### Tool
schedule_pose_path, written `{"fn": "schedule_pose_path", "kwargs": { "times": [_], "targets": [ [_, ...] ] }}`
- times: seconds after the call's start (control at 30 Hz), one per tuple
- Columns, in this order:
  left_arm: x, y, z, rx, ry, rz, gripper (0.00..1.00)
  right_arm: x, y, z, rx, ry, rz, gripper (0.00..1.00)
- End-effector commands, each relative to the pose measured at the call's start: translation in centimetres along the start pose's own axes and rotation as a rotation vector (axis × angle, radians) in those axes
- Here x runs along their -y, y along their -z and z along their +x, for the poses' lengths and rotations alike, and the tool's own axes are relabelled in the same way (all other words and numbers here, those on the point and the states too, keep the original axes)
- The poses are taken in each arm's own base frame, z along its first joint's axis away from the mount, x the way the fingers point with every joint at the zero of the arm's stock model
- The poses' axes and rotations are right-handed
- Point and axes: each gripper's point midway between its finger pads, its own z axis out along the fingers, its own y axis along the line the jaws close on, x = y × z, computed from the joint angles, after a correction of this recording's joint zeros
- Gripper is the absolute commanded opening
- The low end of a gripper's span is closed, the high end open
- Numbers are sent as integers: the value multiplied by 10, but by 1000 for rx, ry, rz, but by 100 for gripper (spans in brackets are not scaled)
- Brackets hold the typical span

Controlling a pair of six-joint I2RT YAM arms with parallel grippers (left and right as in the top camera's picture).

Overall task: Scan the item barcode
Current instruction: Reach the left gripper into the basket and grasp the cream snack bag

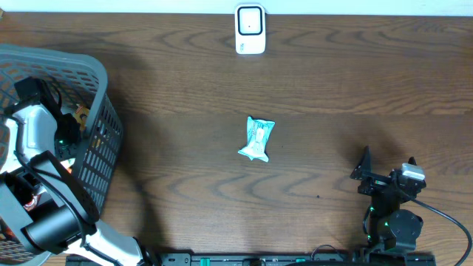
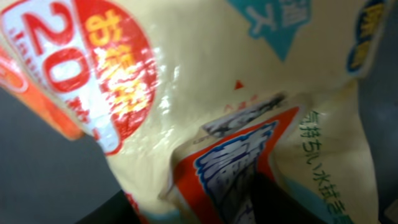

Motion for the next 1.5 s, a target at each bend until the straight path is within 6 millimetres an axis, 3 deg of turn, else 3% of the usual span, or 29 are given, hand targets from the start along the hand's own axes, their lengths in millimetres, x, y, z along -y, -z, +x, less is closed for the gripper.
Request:
{"fn": "schedule_pose_path", "kwargs": {
  "times": [0.0, 0.1, 0.23, 0.3, 0.5, 0.67, 0.8, 0.83, 0.87, 0.9, 0.93, 1.1, 1.23, 1.47],
  "targets": [
    [-4, -4, -4, 23, -93, -17, 36, 4, 0, 0, 2, -15, 20, 99],
    [-4, -4, -4, 27, -182, -18, 9, 4, 0, 0, 2, -15, 20, 99],
    [-2, 4, -5, 28, -319, 0, 8, 4, 0, 0, 2, -15, 20, 99],
    [3, 17, -7, 38, -354, 36, 7, 4, 0, 0, 2, -15, 20, 99],
    [20, 89, -16, 108, -405, 242, 7, 4, 0, 0, 2, -15, 20, 99],
    [17, 155, -27, 191, -375, 415, 8, 4, 0, 0, 2, -15, 20, 99],
    [8, 191, -36, 255, -347, 498, 9, 4, 0, 0, 2, -15, 20, 99],
    [6, 195, -39, 270, -341, 501, 35, 4, 0, 0, 2, -15, 20, 99],
    [5, 195, -39, 273, -340, 499, 74, 4, 0, 0, 2, -15, 20, 99],
    [4, 192, -39, 269, -343, 486, 86, 4, 0, 0, 2, -15, 20, 99],
    [1, 185, -37, 261, -348, 463, 91, 4, 0, 0, 2, -15, 20, 99],
    [-18, 125, -28, 174, -282, 271, 97, 4, 0, 0, 2, -15, 20, 99],
    [-27, 76, -9, 51, -195, 144, 99, 4, 0, 0, 2, -15, 20, 99],
    [-15, 22, 5, -21, -118, 66, 98, 4, 0, 0, 2, -15, 20, 99]
  ]
}}
